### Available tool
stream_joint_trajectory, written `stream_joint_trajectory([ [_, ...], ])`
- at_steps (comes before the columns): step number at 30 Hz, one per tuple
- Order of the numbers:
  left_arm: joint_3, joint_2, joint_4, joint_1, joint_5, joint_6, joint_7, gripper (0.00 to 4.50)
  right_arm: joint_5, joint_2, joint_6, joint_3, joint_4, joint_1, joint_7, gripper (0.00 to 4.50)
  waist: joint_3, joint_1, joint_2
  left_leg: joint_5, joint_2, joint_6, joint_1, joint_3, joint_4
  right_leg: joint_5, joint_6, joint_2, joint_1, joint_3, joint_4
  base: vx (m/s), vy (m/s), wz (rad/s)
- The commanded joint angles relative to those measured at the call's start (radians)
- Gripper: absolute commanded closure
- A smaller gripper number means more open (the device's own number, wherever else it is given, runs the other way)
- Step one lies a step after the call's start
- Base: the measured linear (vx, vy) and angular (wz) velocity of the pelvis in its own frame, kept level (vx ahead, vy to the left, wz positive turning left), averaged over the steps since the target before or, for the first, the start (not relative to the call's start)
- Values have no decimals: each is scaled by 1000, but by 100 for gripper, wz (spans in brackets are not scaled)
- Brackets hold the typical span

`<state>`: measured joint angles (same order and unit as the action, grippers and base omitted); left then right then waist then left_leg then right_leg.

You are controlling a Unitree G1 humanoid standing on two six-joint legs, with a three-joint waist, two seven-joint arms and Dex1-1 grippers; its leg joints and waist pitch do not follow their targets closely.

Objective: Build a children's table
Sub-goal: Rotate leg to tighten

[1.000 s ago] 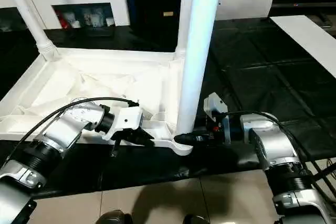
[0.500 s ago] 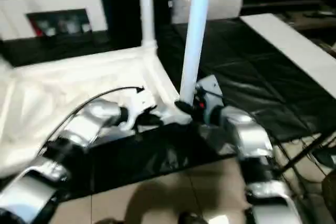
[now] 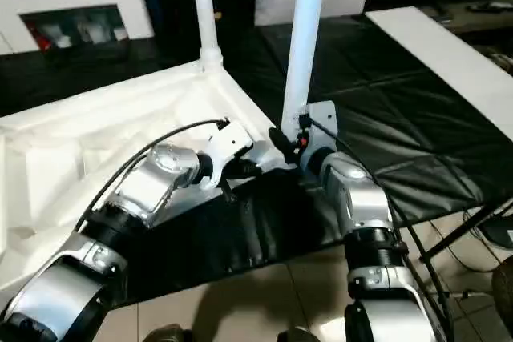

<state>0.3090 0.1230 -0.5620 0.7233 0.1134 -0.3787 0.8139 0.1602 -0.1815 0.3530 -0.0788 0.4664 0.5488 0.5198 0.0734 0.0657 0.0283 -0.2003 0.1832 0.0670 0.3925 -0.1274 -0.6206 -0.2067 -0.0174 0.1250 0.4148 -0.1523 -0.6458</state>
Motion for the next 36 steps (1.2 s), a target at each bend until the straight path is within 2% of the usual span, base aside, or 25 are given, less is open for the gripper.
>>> stream_joint_trajectory([
  [1, 22, 23, 27, -11, 7, 46, 42, 450, 14, -20, -10, 17, -4, -16, 61, 96, -86, 11, -11, 65, 29, -206, 1, -7, 50, 106, -303, 43, -90, 63, 65, 0, 0, 0],
  [2, 24, 28, 28, -13, 8, 51, 48, 450, 13, -28, -12, 17, -4, -18, 71, 90, -81, 8, -11, 7, 33, -176, 1, -8, 57, 8, -277, 41, -90, 61, 76, 0, 0, 0],
  [3, 27, 35, 29, -17, 7, 64, 59, 450, 14, -39, -16, 18, -6, -21, 88, 82, -78, 9, -10, -24, 35, -159, -1, -9, 60, -40, -266, 41, -89, 61, 81, -50, 8, -6],
  [5, 57, 87, 33, -40, 15, 137, 123, 450, 23, -120, -58, 27, -21, -39, 214, 52, -69, 14, -7, -147, 41, -93, -10, -14, 72, -202, -216, 44, -84, 65, 103, -25, 4, -3],
  [7, 70, 106, 29, -46, 20, 175, 146, 450, 28, -144, -68, 30, -27, -45, 255, 46, -68, 16, -5, -194, 46, -64, -16, -16, 78, -240, -198, 44, -81, 69, 108, 0, 0, 0],
  [9, 92, 139, 20, -54, 29, 229, 187, 450, 33, -192, -85, 48, -40, -57, 333, 26, -73, 20, -3, -181, 48, -53, -15, -15, 80, -220, -195, 44, -82, 70, 106, 0, 0, 0],
  [10, 98, 148, 16, -56, 31, 253, 200, 450, 34, -206, -91, 53, -41, -60, 356, 8, -73, 22, -6, -171, 47, -55, -12, -15, 81, -199, -196, 42, -82, 70, 105, 0, 0, 0],
  [12, 102, 159, 14, -60, 28, 259, 221, 450, 33, -226, -93, 63, -43, -64, 391, 3, -74, 25, -4, -165, 48, -58, -16, -18, 80, -176, -205, 42, -77, 72, 103, 0, 0, 0],
  [19, 142, 232, 39, -91, -17, 369, 411, 450, 47, -341, -139, 137, -56, -90, 648, 3, -80, 32, -9, -133, 49, -84, -11, -22, 76, -123, -236, 44, -80, 74, 94, 0, 0, 0],
  [24, 165, 259, 61, -98, -38, 401, 507, 450, 51, -358, -183, 162, -70, -95, 722, 3, -79, 36, -10, -150, 51, -80, -13, -24, 77, -169, -234, 45, -77, 75, 98, 0, 0, 0],
  [28, 172, 261, 71, -101, -43, 414, 533, 450, 76, -358, -156, 168, -77, -90, 761, 3, -82, 43, -11, -139, 53, -75, -14, -25, 77, -173, -234, 45, -77, 76, 96, 0, 0, 0],
  [29, 176, 261, 75, -102, -45, 419, 540, 450, 86, -359, -150, 172, -79, -87, 783, 28, -83, 44, -11, -131, 53, -78, -15, -25, 76, -156, -237, 44, -76, 76, 93, 0, 0, 0],
  [30, 178, 261, 76, -103, -45, 421, 542, 450, 87, -359, -151, 173, -79, -86, 787, 36, -85, 46, -13, -125, 53, -81, -15, -26, 75, -146, -239, 44, -76, 76, 92, 0, 0, 0],
  [32, 183, 262, 78, -104, -45, 427, 557, 450, 96, -358, -146, 181, -72, -80, 814, 41, -86, 50, -11, -103, 54, -90, -15, -27, 73, -115, -248, 43, -75, 77, 87, 0, 0, 0],
  [33, 183, 262, 80, -105, -45, 428, 559, 450, 98, -357, -144, 183, -71, -80, 820, 61, -86, 51, -11, -102, 54, -91, -16, -27, 73, -111, -250, 43, -75, 76, 87, 0, 0, 0],
  [36, 181, 259, 83, -107, -41, 431, 555, 450, 102, -354, -133, 187, -76, -81, 839, 80, -86, 56, -11, -109, 55, -87, -16, -28, 74, -123, -251, 44, -74, 77, 88, 0, 0, 0],
])
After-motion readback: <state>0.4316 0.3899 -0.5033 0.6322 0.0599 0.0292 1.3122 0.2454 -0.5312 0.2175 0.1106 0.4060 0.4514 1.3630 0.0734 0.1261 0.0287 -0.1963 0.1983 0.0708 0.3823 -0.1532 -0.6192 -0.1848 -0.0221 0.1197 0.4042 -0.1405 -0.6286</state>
